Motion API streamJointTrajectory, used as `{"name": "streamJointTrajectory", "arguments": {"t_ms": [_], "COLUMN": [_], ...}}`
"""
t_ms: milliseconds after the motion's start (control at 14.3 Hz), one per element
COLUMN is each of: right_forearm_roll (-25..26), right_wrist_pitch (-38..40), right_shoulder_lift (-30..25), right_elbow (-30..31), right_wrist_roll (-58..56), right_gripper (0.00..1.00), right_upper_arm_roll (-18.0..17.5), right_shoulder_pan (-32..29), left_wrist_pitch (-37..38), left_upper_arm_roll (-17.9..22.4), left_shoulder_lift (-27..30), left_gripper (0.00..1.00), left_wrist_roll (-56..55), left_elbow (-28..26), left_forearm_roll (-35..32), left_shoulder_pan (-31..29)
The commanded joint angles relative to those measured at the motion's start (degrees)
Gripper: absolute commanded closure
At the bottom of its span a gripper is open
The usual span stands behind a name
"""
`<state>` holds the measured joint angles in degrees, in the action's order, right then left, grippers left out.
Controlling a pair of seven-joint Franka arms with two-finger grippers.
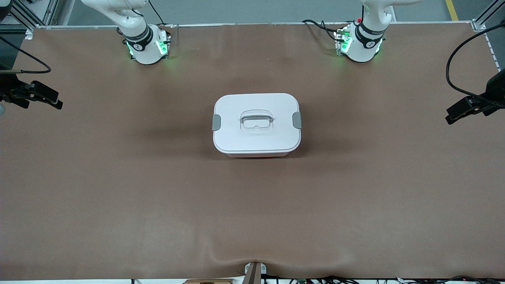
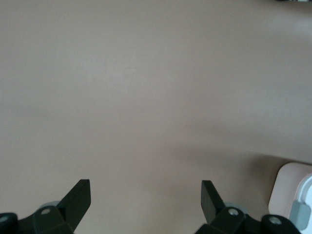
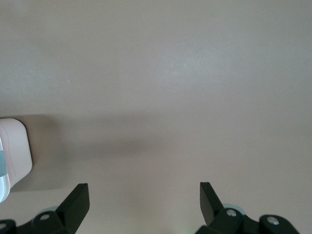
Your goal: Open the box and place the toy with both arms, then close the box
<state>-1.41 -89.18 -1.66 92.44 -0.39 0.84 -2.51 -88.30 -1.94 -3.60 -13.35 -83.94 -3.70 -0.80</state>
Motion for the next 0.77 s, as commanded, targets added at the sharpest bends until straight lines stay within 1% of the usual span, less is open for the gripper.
{"name": "streamJointTrajectory", "arguments": {"t_ms": [0, 70, 140, 279, 419, 489, 559, 698], "right_forearm_roll": [-0.2, -0.2, -0.2, -0.2, -0.2, -0.2, -0.2, -0.2], "right_wrist_pitch": [0.8, 0.8, 0.8, 0.8, 0.8, 0.8, 0.8, 0.8], "right_shoulder_lift": [0.3, 0.3, 0.3, 0.3, 0.3, 0.3, 0.3, 0.3], "right_elbow": [-1.1, -1.1, -1.1, -1.1, -1.1, -1.1, -1.1, -1.1], "right_wrist_roll": [0.3, 0.3, 0.3, 0.3, 0.3, 0.3, 0.3, 0.2], "right_gripper": [0.0, 0.0, 0.0, 0.0, 0.0, 0.0, 0.0, 0.0], "right_upper_arm_roll": [-0.4, -0.4, -0.4, -0.4, -0.4, -0.4, -0.4, -0.4], "right_shoulder_pan": [-0.5, -0.5, -0.6, -0.6, -0.6, -0.6, -0.6, -0.6], "left_wrist_pitch": [3.3, 3.7, 3.6, 3.4, 3.4, 3.0, 2.3, 1.1], "left_upper_arm_roll": [5.3, 6.5, 6.7, 6.7, 6.6, 6.6, 6.1, 3.6], "left_shoulder_lift": [5.5, 7.3, 8.9, 10.5, 12.6, 12.7, 12.4, 12.0], "left_gripper": [0.0, 0.0, 0.0, 0.0, 0.0, 0.0, 0.0, 0.0], "left_wrist_roll": [1.6, 1.6, 1.4, 1.3, 1.3, 1.4, 1.4, 1.4], "left_elbow": [-4.0, -5.7, -7.6, -7.8, -8.8, -9.1, -9.1, -9.0], "left_forearm_roll": [3.5, 5.8, 6.1, 5.7, 5.7, 5.6, 5.4, 5.3], "left_shoulder_pan": [1.1, 2.2, 2.9, 4.1, 4.1, 4.6, 5.8, 5.7]}}
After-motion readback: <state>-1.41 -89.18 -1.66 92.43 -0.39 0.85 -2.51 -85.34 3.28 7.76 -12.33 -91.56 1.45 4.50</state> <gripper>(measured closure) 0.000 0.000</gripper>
